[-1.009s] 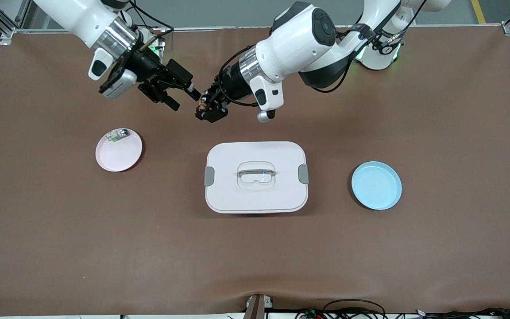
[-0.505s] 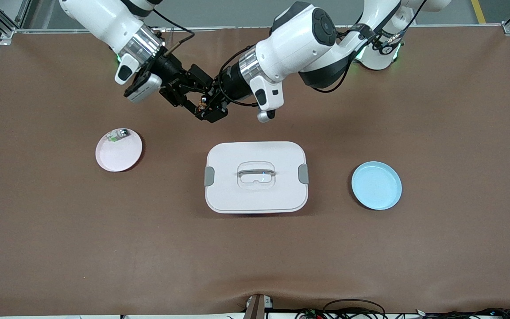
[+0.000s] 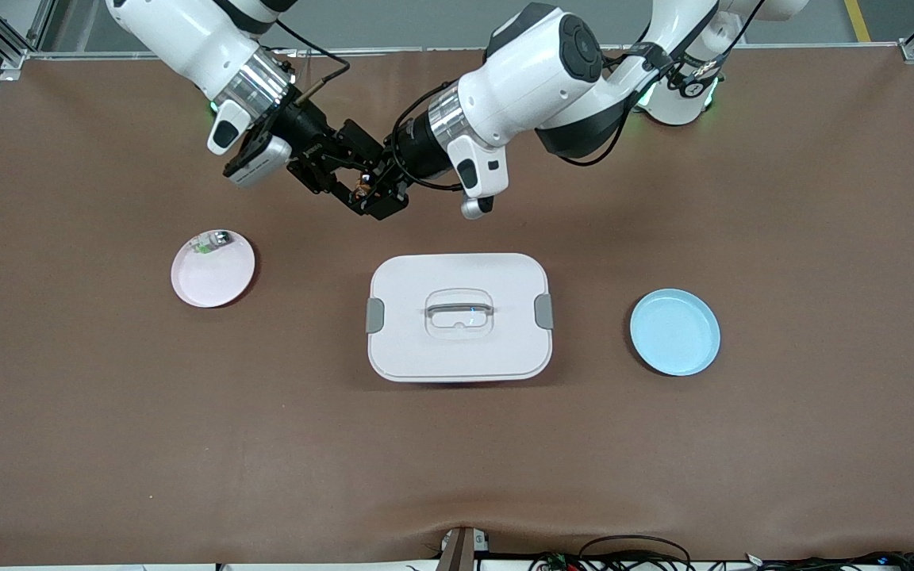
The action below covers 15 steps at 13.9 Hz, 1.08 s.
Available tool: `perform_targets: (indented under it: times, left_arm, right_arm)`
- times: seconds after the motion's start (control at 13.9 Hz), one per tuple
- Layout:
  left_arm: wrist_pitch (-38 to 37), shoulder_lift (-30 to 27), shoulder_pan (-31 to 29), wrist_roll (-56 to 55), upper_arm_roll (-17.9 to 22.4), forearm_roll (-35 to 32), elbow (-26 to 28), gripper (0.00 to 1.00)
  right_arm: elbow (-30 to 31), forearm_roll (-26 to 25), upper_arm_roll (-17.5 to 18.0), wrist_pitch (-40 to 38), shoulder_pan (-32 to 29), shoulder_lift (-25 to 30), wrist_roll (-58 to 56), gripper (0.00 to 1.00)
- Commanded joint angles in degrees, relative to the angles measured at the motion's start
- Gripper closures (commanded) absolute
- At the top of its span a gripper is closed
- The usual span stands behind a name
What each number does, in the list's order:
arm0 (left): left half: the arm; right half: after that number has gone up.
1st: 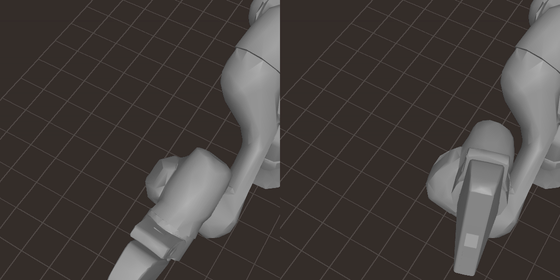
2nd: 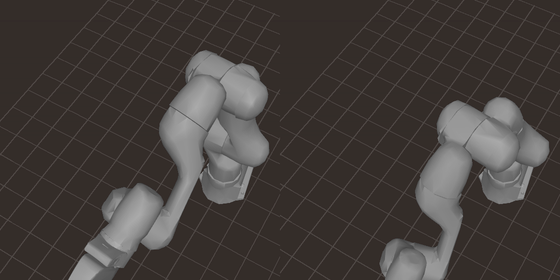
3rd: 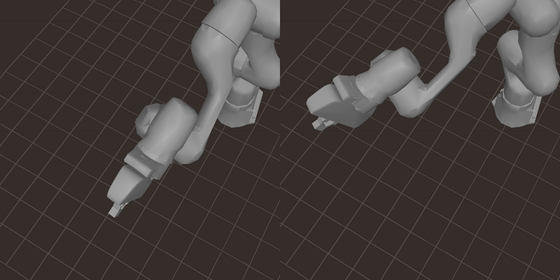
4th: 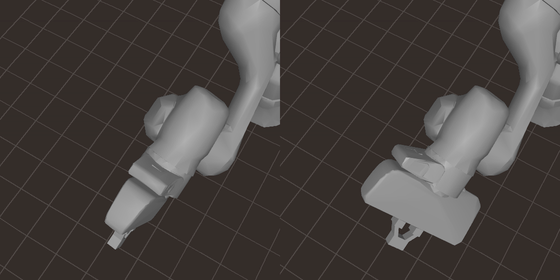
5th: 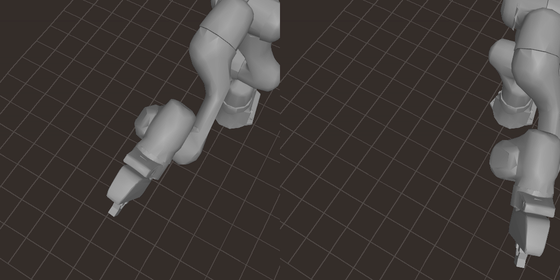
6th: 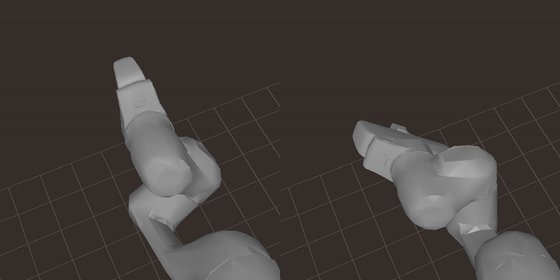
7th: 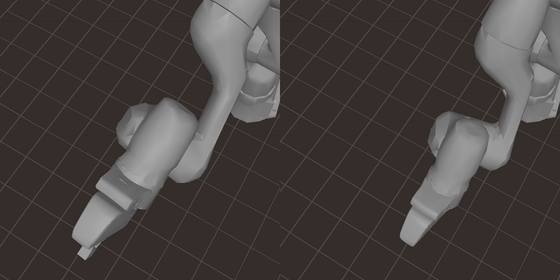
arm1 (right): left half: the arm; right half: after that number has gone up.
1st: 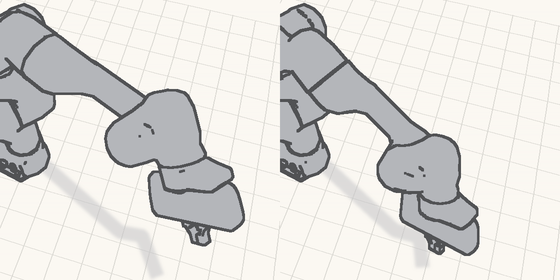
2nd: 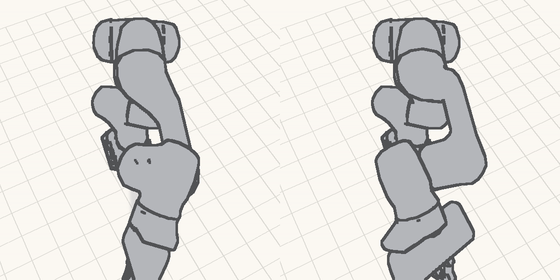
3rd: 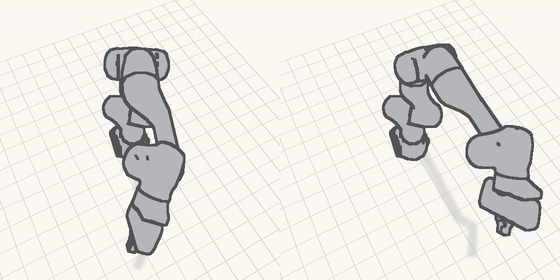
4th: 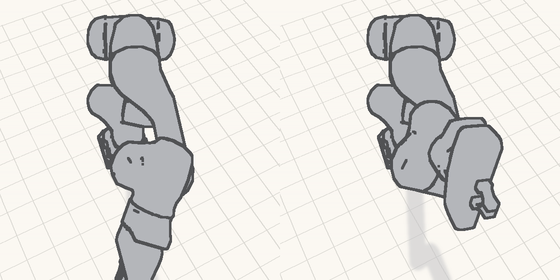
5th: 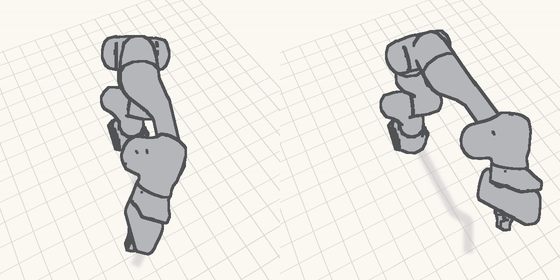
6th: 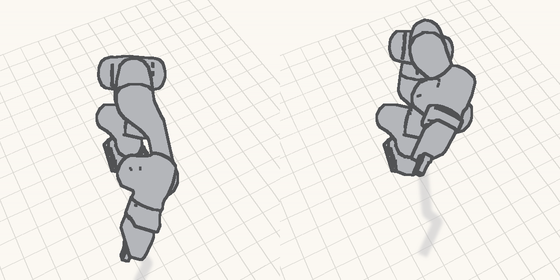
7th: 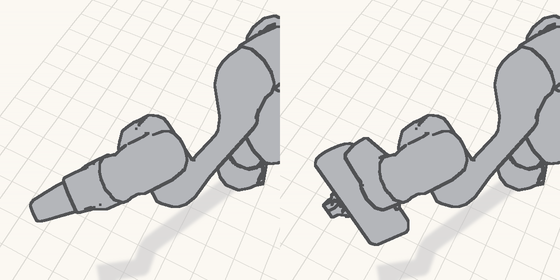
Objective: Transfer orange switch to right arm and place
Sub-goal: 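Carry the switch toward the right gripper while the right gripper approaches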
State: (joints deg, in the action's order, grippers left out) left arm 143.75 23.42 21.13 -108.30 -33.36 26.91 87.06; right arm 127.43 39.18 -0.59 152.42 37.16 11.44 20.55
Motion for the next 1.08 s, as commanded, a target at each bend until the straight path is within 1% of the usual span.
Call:
perform_targets:
  times: [0.0, 0.07, 0.14, 0.22, 0.36, 0.5, 0.58, 0.65, 0.72, 1.01]
  left_arm:
    - [0.57, 0.05, 0.41, -0.51, -0.04, 0.42, -0.67, 0.83]
    - [0.57, 0.05, 0.32, -0.60, -0.12, 0.42, -0.67, 0.83]
    - [0.57, 0.05, 0.32, -0.51, -0.13, 0.42, -0.67, 0.83]
    - [0.57, 0.05, 0.41, -0.51, -0.04, 0.42, -0.67, 0.82]
    - [0.57, 0.05, 0.32, -0.51, -0.13, 0.42, -0.58, 0.82]
    - [0.57, 0.05, 0.41, -0.51, -0.12, 0.42, -0.58, 0.81]
    - [0.57, 0.05, 0.41, -0.51, -0.13, 0.42, -0.58, 0.81]
    - [0.57, 0.05, 0.41, -0.51, -0.13, 0.42, -0.58, 0.81]
    - [0.57, 0.05, 0.32, -0.51, -0.13, 0.42, -0.58, 0.81]
    - [0.57, -0.04, 0.32, -0.42, -0.13, 0.42, -0.40, 0.81]
  right_arm:
    - [-0.16, 1.33, -0.56, -0.28, 0.46, 0.78, -0.24, 0.09]
    - [-0.34, 1.25, -0.56, -0.36, 0.28, 0.78, -0.24, 0.09]
    - [-0.78, 1.25, -0.56, -1.06, 0.11, 0.78, -0.24, 0.12]
    - [-1.39, 1.25, -0.64, -1.85, -0.07, 0.69, -0.24, 0.16]
    - [-2.10, 1.25, -0.64, -3.17, -0.25, 0.60, -0.16, 0.19]
    - [-2.10, 1.25, -0.73, -3.18, -0.25, 0.60, -0.42, 0.32]
    - [-2.10, 1.16, -0.73, -3.09, -0.25, 0.52, -0.59, 0.48]
    - [-2.10, 1.16, -0.65, -3.18, -0.25, 0.52, -0.59, 0.76]
    - [-2.10, 1.25, -0.64, -3.18, -0.25, 0.52, -0.33, 1.00]
    - [-2.19, 1.25, -0.64, -3.35, -0.16, 0.34, -0.15, 1.00]
